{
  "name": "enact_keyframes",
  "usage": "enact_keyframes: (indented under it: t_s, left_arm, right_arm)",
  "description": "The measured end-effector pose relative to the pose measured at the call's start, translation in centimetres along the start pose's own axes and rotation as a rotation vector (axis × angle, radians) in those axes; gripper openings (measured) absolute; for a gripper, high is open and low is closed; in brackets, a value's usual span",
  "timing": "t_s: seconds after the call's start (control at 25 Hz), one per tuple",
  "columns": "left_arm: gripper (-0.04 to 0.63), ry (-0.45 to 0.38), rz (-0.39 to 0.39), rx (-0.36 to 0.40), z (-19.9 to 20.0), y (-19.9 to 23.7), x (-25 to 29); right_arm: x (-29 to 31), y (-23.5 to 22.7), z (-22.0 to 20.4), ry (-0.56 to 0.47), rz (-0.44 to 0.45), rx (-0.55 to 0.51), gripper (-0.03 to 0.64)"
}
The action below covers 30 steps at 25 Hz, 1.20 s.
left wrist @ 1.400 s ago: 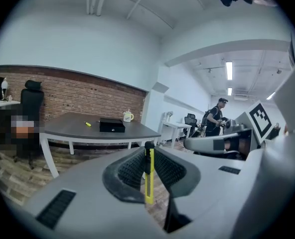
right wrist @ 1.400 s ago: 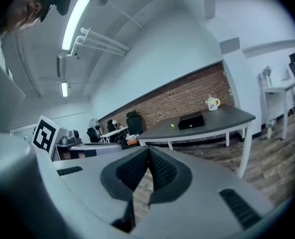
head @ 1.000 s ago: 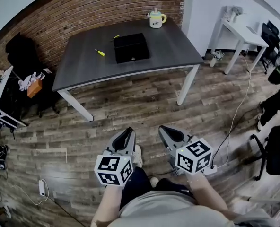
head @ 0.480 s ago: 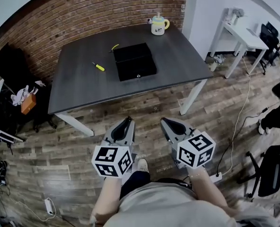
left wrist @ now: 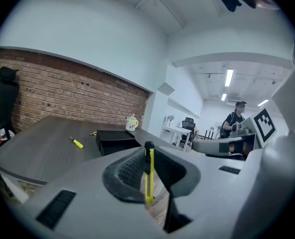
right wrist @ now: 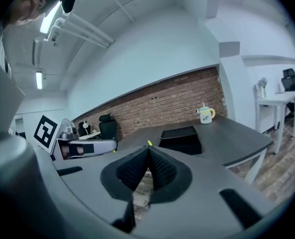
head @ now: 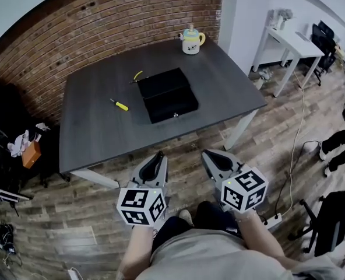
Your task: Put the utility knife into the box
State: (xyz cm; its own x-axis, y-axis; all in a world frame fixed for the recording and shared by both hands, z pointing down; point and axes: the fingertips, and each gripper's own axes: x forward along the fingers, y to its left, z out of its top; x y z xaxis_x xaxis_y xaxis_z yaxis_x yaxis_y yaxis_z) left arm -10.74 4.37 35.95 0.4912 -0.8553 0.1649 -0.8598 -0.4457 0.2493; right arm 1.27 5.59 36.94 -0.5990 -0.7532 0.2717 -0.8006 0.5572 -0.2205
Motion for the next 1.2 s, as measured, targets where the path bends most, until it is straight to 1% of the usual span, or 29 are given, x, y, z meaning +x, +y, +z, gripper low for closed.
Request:
enact_keyframes:
  t_s: [0.24, 0.36, 0.52, 0.68, 0.88, 1.08, 1.2]
  left_arm:
    - [0.067, 0.014, -0.003, -0.025, -0.3, 1.6, 1.9]
    - [0.067, 0.020, 0.011, -0.009, 0.1, 2.7, 2.7]
    - [0.067, 0.031, 0.028, 0.005, 0.2, 4.3, 4.6]
    - [0.067, 0.051, 0.031, 0.025, 0.8, 5.9, 8.5]
    - [0.067, 0.064, 0.034, 0.065, 2.8, 6.9, 14.1]
    - [0.067, 0.065, 0.089, 0.069, 4.7, 9.0, 18.2]
    - [0.067, 0.061, 0.110, 0.089, 5.7, 10.2, 20.4]
  right_arm:
    - [2.4, -1.6, -0.3, 0.041, 0.004, 0.008, 0.005]
    - [4.1, -2.2, 0.0, 0.058, 0.011, 0.011, 0.005]
    - [6.7, -3.6, 0.6, 0.051, 0.030, 0.013, 0.005]
    - [10.0, -6.2, 1.8, 0.047, 0.047, 0.022, 0.005]
    - [13.8, -10.3, 4.0, 0.040, 0.077, 0.035, 0.005]
    - [18.0, -13.1, 6.4, 0.048, 0.148, 0.036, 0.005]
    - [20.1, -14.2, 7.6, 0.051, 0.187, 0.021, 0.005]
